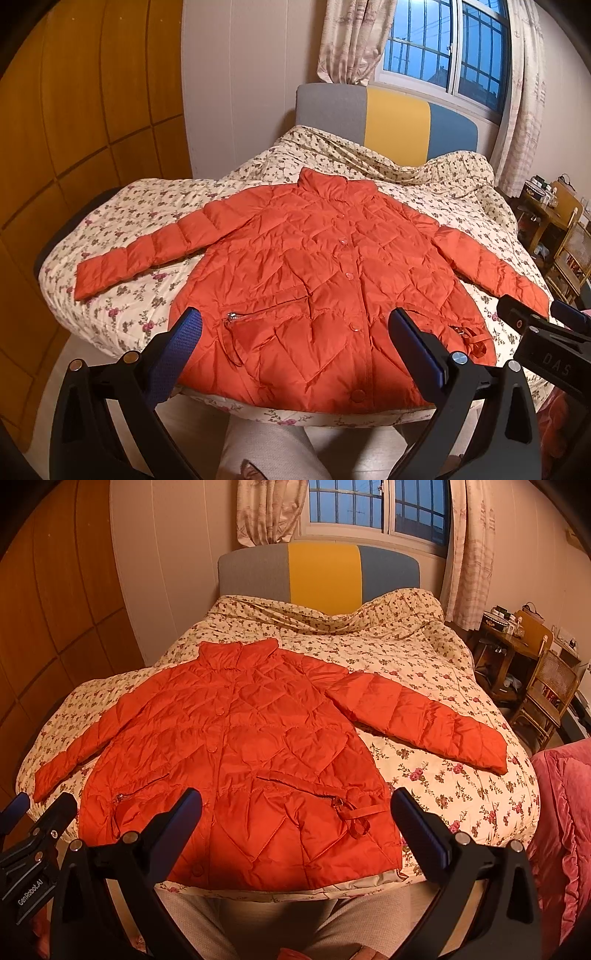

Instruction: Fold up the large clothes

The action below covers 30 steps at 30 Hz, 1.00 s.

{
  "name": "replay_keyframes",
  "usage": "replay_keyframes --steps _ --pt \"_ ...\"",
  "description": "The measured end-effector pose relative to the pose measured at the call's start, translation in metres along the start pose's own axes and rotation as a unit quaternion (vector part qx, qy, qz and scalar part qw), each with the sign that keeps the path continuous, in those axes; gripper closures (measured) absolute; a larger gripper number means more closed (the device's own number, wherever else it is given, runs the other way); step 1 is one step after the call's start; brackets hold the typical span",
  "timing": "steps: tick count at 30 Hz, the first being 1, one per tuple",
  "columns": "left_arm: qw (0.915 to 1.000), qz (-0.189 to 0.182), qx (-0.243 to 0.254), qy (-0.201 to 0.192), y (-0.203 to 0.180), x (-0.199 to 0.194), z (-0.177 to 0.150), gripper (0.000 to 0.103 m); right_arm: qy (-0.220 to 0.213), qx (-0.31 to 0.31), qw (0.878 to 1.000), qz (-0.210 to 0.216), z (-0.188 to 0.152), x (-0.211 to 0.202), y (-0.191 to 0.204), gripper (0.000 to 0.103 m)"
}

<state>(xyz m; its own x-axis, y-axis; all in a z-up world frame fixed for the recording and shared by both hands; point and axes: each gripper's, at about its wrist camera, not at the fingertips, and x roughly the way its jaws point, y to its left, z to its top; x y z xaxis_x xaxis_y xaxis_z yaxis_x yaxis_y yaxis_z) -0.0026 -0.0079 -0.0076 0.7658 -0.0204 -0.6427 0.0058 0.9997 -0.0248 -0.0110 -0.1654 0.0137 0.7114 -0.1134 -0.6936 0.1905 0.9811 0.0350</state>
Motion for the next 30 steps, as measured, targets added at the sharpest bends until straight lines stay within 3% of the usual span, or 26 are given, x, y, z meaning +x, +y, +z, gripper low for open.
replay_keyframes --steps 30 --pt "0.9996 -0.002 0.006 0.027 -0.003 0.016 -0.002 0.003 0.022 0.003 1.000 -0.003 -0.002 0.022 -0.005 0.002"
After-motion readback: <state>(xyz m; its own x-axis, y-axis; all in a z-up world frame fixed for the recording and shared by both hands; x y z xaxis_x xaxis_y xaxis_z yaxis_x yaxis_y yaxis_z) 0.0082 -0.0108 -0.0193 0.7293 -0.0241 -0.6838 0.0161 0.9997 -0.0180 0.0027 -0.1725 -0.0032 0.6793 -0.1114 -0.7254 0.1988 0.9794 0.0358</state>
